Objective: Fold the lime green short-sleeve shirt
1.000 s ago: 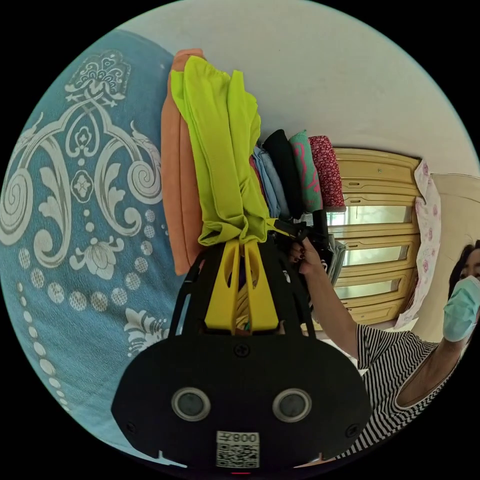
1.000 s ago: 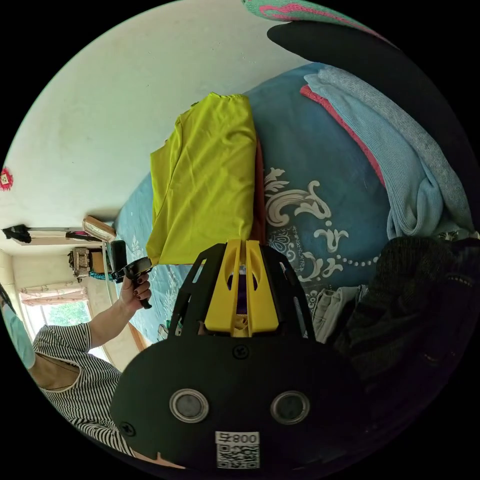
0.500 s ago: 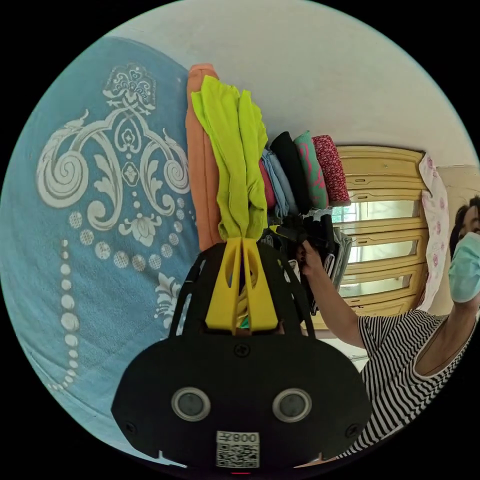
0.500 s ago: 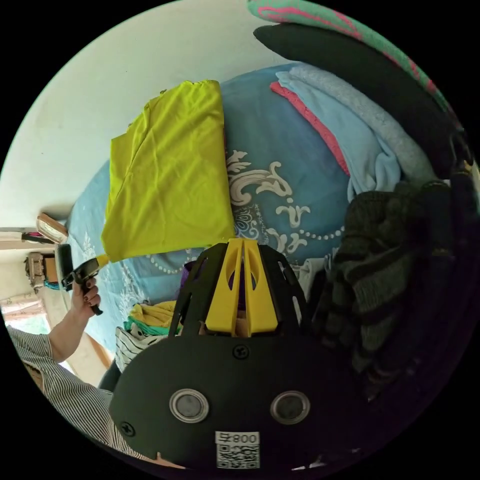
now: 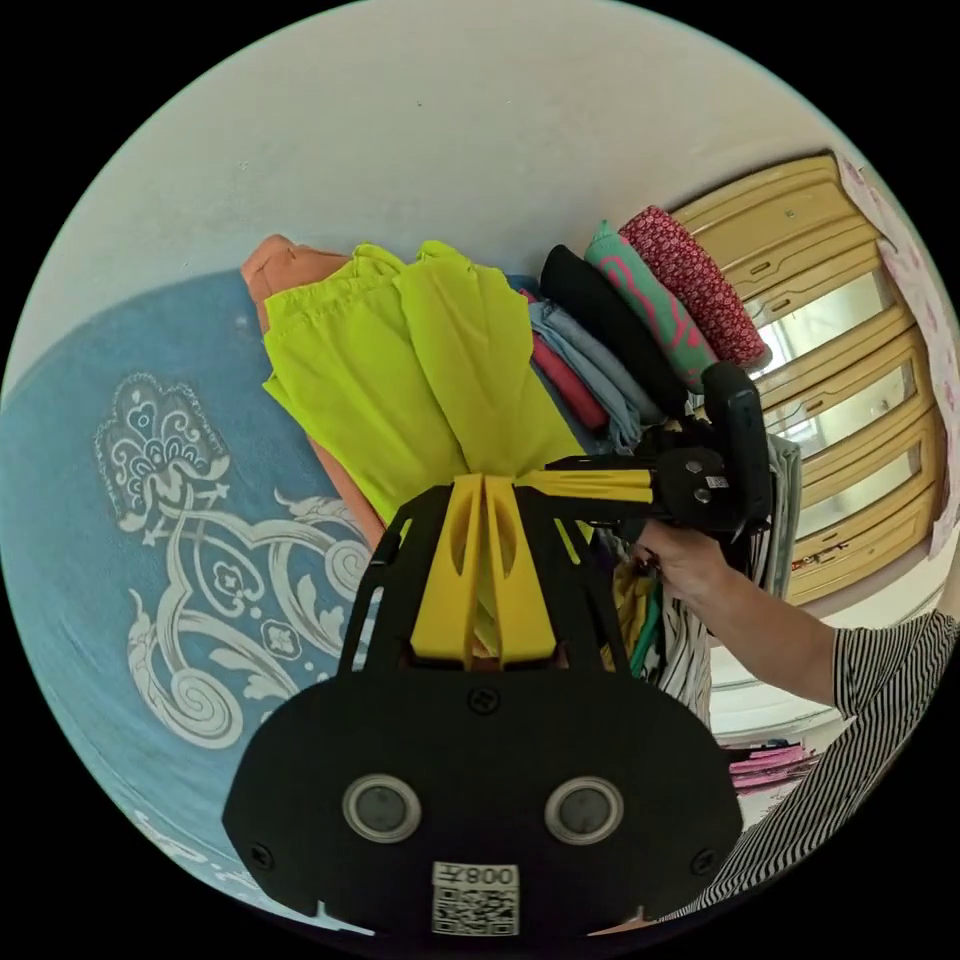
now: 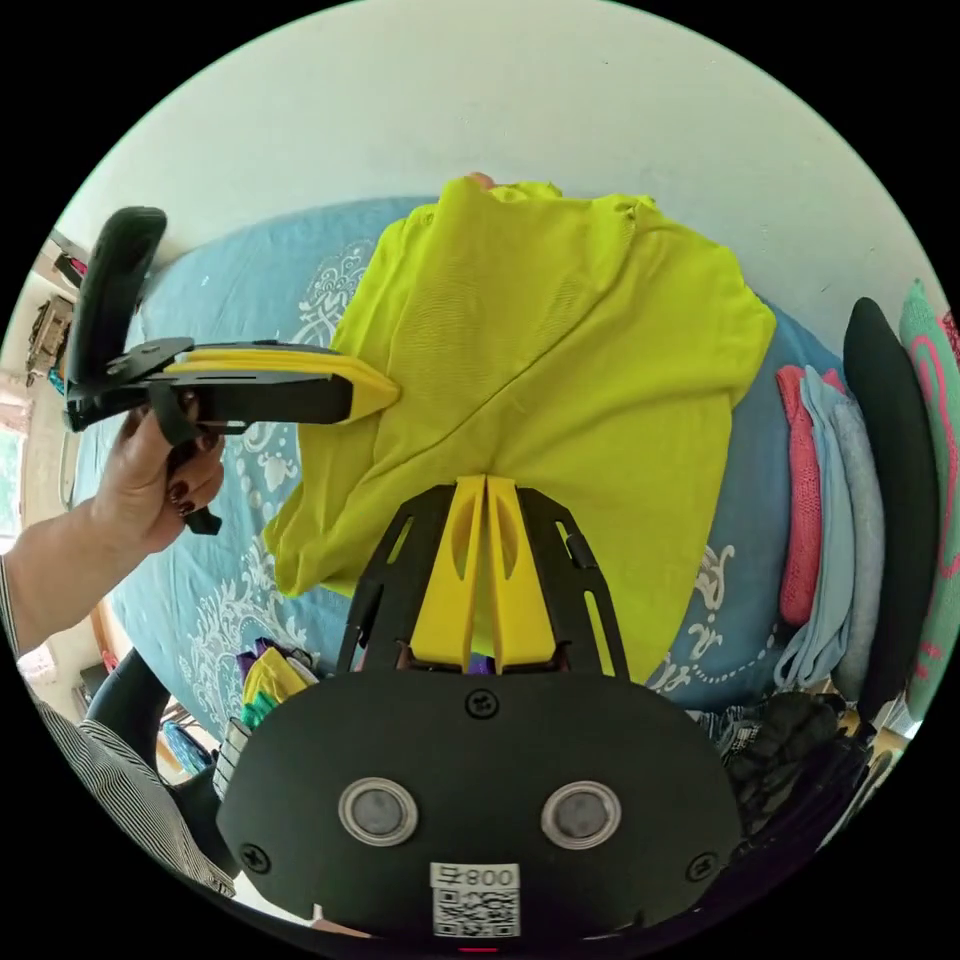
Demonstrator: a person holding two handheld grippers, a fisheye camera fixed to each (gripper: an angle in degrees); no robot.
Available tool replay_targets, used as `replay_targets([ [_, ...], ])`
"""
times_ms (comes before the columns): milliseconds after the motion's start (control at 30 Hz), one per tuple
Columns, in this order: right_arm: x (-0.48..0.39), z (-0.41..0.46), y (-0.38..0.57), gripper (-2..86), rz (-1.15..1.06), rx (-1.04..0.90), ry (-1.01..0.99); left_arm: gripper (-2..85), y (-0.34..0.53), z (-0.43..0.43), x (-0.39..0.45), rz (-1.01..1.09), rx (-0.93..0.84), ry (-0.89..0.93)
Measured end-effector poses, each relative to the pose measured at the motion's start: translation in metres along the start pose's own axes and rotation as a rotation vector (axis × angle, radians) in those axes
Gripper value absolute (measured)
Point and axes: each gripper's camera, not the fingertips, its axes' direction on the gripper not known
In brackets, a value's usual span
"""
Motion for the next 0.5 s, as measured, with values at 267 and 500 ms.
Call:
replay_targets([
  [267, -0.022, -0.072, 0.019, 0.2, 0.062, 0.051, -0.051, 0.2, 0.080, -0.024, 0.012, -0.018, -0.035, -0.003],
  [500, -0.070, -0.151, 0.070, 0.1, 0.091, 0.180, -0.042, 0.1, 0.199, -0.084, 0.030, -0.055, 0.024, 0.032],
])
